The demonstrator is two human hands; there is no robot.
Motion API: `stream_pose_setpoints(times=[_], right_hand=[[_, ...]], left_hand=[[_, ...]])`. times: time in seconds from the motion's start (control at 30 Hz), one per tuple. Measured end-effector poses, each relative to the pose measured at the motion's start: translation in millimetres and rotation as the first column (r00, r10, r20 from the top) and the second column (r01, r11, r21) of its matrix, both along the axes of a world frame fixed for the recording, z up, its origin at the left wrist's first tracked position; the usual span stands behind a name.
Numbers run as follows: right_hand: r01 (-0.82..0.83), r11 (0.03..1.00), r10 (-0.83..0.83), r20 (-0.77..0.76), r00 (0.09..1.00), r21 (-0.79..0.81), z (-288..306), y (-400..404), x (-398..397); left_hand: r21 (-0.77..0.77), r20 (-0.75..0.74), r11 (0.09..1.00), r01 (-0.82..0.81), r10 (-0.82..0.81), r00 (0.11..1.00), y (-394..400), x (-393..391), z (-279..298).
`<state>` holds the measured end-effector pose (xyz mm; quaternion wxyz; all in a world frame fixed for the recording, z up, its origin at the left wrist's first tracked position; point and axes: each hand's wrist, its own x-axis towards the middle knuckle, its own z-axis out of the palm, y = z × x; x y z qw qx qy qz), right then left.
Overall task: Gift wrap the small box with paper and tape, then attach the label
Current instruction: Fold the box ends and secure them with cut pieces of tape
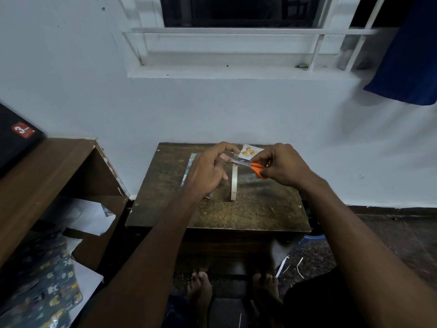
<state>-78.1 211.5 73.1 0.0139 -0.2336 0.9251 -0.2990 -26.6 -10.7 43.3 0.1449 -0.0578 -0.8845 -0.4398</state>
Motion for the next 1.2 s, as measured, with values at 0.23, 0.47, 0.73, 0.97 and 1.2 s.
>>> stream_pose_setpoints(times=[0.23,0.47,0.73,0.97,1.2], right_hand=[[-0.009,1.000,0.009,-0.056,0.998,0.005,0,-3,1],[-0.048,0.999,0.047,0.032,0.998,0.023,1,4,2],[0.207,0.917,-0.208,-0.035,0.978,0.342,-24,-12,2],[0.208,0.848,-0.210,-0.052,0.976,0.487,-33,-35,14],[-0.099,0.985,0.123,0.167,0.978,-0.145,-22,-30,10]], left_hand=[[0.043,0.012,0.999,0.021,-0.022,1.000,-1,0,1],[0.145,0.072,0.989,-0.011,0.001,0.997,1,2,1],[0.130,0.076,0.991,-0.015,0.005,0.997,2,-4,-7],[0.203,0.038,0.979,0.016,-0.024,0.999,-1,-3,-9],[0.287,0.045,0.948,0.134,-0.153,0.987,-2,-5,-7]])
